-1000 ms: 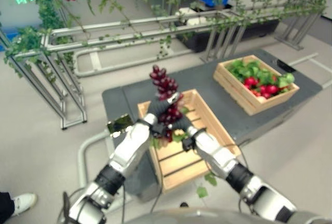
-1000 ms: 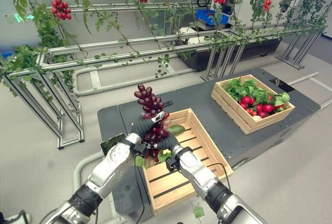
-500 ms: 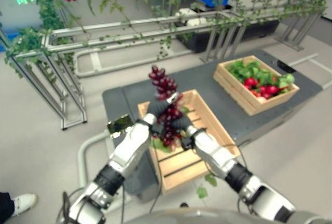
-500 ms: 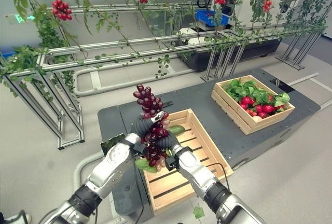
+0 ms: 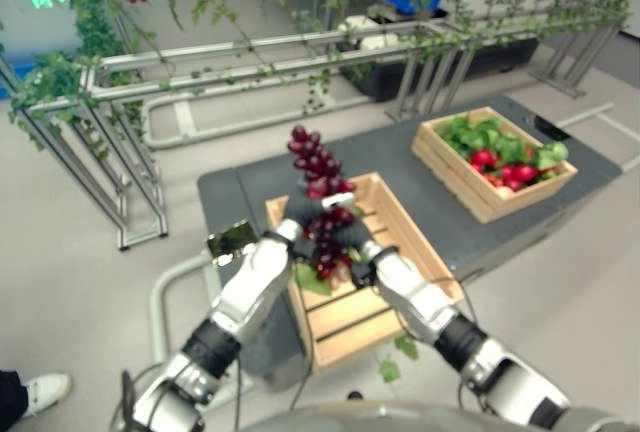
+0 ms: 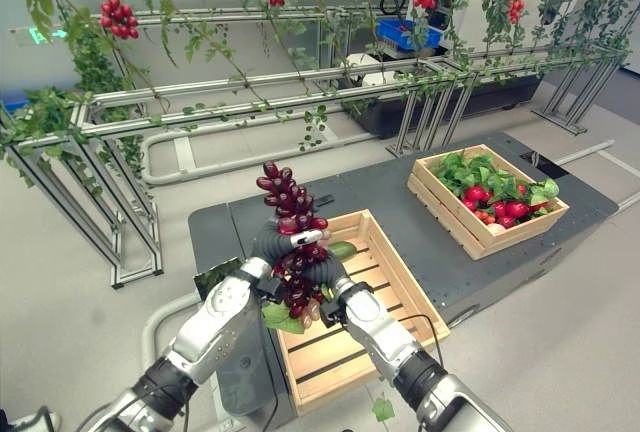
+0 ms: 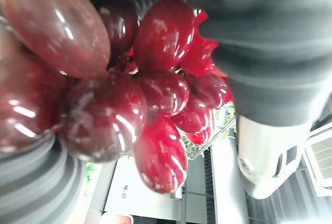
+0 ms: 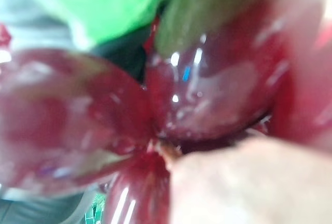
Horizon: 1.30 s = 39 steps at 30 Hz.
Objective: Pick up the fruits from the basket on one side to the basket on the other side
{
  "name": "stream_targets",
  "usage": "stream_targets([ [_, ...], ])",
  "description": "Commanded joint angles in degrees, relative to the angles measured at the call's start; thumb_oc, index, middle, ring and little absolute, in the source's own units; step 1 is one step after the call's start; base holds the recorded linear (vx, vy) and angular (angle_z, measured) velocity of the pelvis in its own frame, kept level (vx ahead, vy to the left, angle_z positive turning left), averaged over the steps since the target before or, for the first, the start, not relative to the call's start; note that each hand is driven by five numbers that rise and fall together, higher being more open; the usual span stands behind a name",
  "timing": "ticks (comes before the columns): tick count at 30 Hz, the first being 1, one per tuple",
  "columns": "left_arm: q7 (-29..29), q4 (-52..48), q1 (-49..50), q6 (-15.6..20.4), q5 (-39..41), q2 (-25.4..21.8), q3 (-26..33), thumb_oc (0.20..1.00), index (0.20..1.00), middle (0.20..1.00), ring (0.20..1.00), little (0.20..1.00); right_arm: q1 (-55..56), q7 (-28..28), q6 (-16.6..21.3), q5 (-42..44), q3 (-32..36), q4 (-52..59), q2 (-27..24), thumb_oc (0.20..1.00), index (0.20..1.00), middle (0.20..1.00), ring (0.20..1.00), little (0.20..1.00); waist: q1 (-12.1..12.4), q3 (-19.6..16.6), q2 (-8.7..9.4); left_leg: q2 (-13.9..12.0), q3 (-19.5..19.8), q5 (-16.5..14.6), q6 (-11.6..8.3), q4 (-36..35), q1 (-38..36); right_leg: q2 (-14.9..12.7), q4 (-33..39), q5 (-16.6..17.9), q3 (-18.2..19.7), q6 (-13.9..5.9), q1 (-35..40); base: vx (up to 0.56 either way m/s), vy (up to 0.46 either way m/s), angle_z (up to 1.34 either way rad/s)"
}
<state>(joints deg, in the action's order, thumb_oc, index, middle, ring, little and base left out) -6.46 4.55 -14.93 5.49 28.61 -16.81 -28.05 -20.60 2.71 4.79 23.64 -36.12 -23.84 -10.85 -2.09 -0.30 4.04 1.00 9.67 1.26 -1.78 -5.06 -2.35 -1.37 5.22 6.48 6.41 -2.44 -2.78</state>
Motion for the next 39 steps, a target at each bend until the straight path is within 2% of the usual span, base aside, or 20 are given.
stream_targets([
  [1, 0.8, -3.13, -2.95, 5.66, 2.61, 2.78, 0.2, 1.0, 1.0, 1.0, 1.0, 1.0, -3.38, 0.56, 4.9, -0.65, 5.94, 0.51, 2.48, 0.2, 0.2, 0.2, 0.2, 0.2, 0.92, -0.87, 1.01, 2.99, 1.29, -7.13, 2.46, 1.15, 0.32, -0.44, -1.31, -7.44, 2.35, -2.77, 2.28, 0.0, 0.0, 0.0],
  [6, 0.93, -4.16, -0.52, 6.03, 3.28, 1.88, 2.69, 1.0, 1.0, 1.0, 1.0, 1.0, -2.31, 0.85, 4.93, -1.44, 7.38, 0.3, 1.59, 0.2, 0.2, 0.2, 0.2, 0.2, 1.14, -0.76, 1.1, 3.15, 1.22, -7.2, 2.5, 1.17, 0.27, -0.52, -1.31, -7.42, 2.26, -2.86, 2.25, 0.0, 0.0, 0.0],
  [11, 1.24, -7.28, 4.89, 7.08, 3.36, -0.03, 8.25, 1.0, 1.0, 1.0, 1.0, 1.0, 0.54, 1.33, 5.01, -3.05, 10.81, 0.36, -0.58, 0.2, 0.2, 0.2, 0.2, 0.2, 1.71, -0.45, 1.47, 3.28, 1.41, -7.23, 2.54, 1.25, 0.4, -0.68, -1.36, -7.33, 2.14, -2.96, 2.05, 0.0, 0.003, 0.01],
  [13, 2.29, -9.15, 9.24, 7.69, 2.15, -1.9, 12.3, 1.0, 1.0, 1.0, 1.0, 1.0, 2.79, 1.67, 5.22, -3.97, 13.96, 1.01, -2.15, 0.2, 0.2, 0.2, 0.2, 0.2, 2.15, -0.25, 1.84, 3.47, 1.54, -7.25, 2.59, 1.49, 0.72, -0.72, -1.45, -7.28, 1.91, -3.08, 1.81, -0.02, 0.013, 0.03],
  [19, 2.87, -7.1, 15.43, 8.22, 1.01, -2.41, 18.05, 1.0, 1.0, 1.0, 1.0, 1.0, 6.4, 1.78, 5.86, -4.84, 18.88, 3.62, -4.72, 0.2, 0.2, 0.2, 0.2, 0.2, 2.77, -0.15, 2.47, 3.84, 1.63, -7.36, 2.74, 1.73, 1.13, -0.91, -1.72, -7.16, 1.6, -3.35, 1.41, -0.01, 0.016, 0.04],
  [28, 3.38, 0.08, 22.62, 7.63, -7.97, -3.85, 23.27, 1.0, 1.0, 1.0, 1.0, 1.0, 12.3, 1.35, 6.78, -6.33, 25.83, 7.45, -7.61, 0.2, 0.2, 0.2, 0.2, 0.2, 3.19, 0.39, 2.94, 4.65, 1.82, -7.23, 3.25, 2.19, 1.97, -1.22, -2.32, -6.9, 1.4, -3.8, 0.26, -0.01, 0.019, 0.01],
  [33, 3.43, 7.34, 26.27, 6.62, -12.64, -4.34, 25.3, 1.0, 1.0, 1.0, 1.0, 1.0, 15.09, 1.09, 7.24, -6.96, 29.34, 10.94, -9.62, 0.2, 0.2, 0.2, 0.2, 0.2, 3.16, 0.84, 2.89, 5.05, 1.79, -6.98, 3.43, 2.37, 2.46, -1.37, -2.55, -6.67, 1.22, -4.19, -0.38, -0.02, 0.021, 0.01],
  [34, 2.33, 15.12, 26.67, 5.12, -16.92, -4.01, 25.7, 1.0, 1.0, 1.0, 1.0, 1.0, 15.57, 1.09, 7.42, -6.72, 30.74, 11.78, -10.39, 0.2, 0.2, 0.2, 0.2, 0.2, 3.18, 0.88, 2.94, 5.2, 1.78, -6.72, 3.5, 2.4, 2.69, -1.45, -2.59, -6.47, 1.25, -4.4, -0.61, -0.03, 0.035, 0.01],
  [35, 2.52, 15.08, 26.46, 5.9, -17.05, -4.26, 25.16, 1.0, 1.0, 1.0, 1.0, 1.0, 16.05, 1.02, 7.44, -6.83, 31.16, 12.58, -10.66, 0.2, 0.2, 0.2, 0.2, 0.2, 3.22, 0.96, 2.84, 5.26, 1.76, -6.79, 3.56, 2.39, 2.73, -1.49, -2.64, -6.49, 1.26, -4.46, -0.69, -0.04, 0.047, 0.0],
  [37, 1.32, 26.85, 26.12, 3.93, -21.05, -3.43, 25.35, 1.0, 1.0, 1.0, 1.0, 1.0, 17.63, 0.98, 7.9, -6.19, 32.86, 15.02, -11.54, 0.2, 0.2, 0.2, 0.2, 0.2, 2.76, 1.23, 2.79, 5.4, 1.42, -6.55, 3.64, 2.54, 3.12, -1.5, -2.96, -6.27, 1.45, -4.7, -1.19, -0.04, 0.039, 0.0],
  [38, 1.23, 27.25, 25.85, 4.17, -21.13, -3.35, 25.22, 1.0, 1.0, 1.0, 1.0, 1.0, 17.7, 0.96, 7.84, -6.18, 32.97, 15.14, -11.58, 0.2, 0.2, 0.2, 0.2, 0.2, 2.84, 1.25, 2.76, 5.4, 1.41, -6.57, 3.64, 2.56, 3.16, -1.51, -2.98, -6.29, 1.46, -4.7, -1.23, -0.04, 0.048, 0.0],
  [39, 0.44, 34.33, 25.14, 3.15, -25.67, -2.96, 24.74, 1.0, 1.0, 1.0, 1.0, 1.0, 19.3, 0.93, 8.23, -6.58, 34.25, 17.62, -12.08, 0.2, 0.2, 0.2, 0.2, 0.2, 2.36, 1.49, 2.73, 5.5, 1.14, -6.42, 3.74, 2.56, 3.38, -1.52, -3.28, -6.1, 1.62, -4.96, -1.74, -0.04, 0.056, -0.01],
])
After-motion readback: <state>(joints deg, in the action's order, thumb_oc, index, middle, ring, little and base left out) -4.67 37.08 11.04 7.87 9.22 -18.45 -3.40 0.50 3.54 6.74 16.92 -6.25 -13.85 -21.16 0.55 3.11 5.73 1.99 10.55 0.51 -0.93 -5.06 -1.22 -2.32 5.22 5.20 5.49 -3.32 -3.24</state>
